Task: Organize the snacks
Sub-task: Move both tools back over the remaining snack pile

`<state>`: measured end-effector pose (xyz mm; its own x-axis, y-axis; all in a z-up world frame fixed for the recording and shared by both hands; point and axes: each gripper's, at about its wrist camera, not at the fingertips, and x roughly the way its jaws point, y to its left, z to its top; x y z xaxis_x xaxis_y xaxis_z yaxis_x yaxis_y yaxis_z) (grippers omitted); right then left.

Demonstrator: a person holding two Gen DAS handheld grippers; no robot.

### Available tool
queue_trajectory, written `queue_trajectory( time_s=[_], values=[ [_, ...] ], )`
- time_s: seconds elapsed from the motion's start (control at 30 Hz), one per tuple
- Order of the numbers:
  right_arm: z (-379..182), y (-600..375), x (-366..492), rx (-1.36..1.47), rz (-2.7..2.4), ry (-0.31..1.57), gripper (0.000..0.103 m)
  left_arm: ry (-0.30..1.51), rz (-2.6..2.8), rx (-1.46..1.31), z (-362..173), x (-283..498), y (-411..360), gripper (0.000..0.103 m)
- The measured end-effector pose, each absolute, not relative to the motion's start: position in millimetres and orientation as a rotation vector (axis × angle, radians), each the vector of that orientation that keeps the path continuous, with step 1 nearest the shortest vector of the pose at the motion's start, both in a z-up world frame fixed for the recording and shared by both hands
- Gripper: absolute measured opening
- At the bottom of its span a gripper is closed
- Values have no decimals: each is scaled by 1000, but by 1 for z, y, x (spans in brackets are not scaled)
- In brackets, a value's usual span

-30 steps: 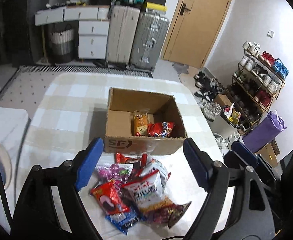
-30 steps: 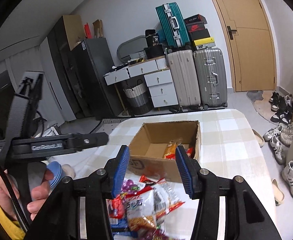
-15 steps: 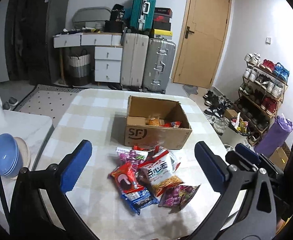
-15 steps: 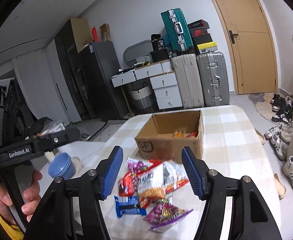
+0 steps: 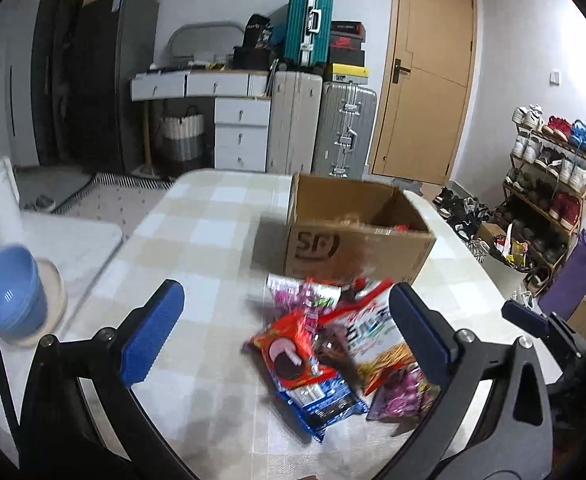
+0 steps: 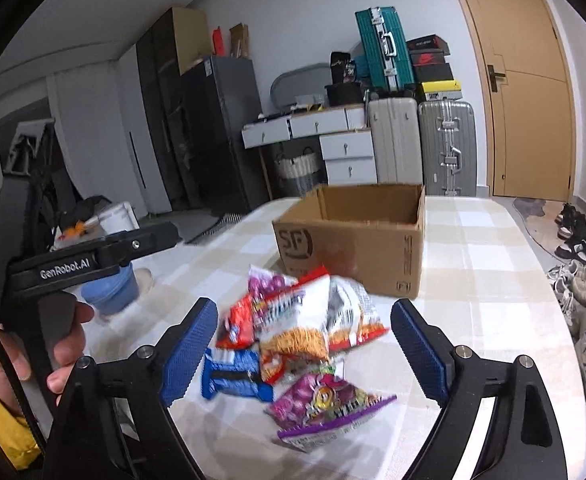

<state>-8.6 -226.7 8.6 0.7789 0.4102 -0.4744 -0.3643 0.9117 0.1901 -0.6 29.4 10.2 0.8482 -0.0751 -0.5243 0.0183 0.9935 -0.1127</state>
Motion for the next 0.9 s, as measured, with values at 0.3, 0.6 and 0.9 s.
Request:
queue_trajectory(
  time_s=[0.3,0.6,0.9],
  values=[
    [-4,-228,3,80,400,592,90,611,-66,33,-10,27,-2,102],
    [-11,-230,5,108,367,628,90,624,-53,34,-13,21,-3,102],
    [-21,-217,19,109,367,666,90,679,-1,16,-23,33,9,102]
  ],
)
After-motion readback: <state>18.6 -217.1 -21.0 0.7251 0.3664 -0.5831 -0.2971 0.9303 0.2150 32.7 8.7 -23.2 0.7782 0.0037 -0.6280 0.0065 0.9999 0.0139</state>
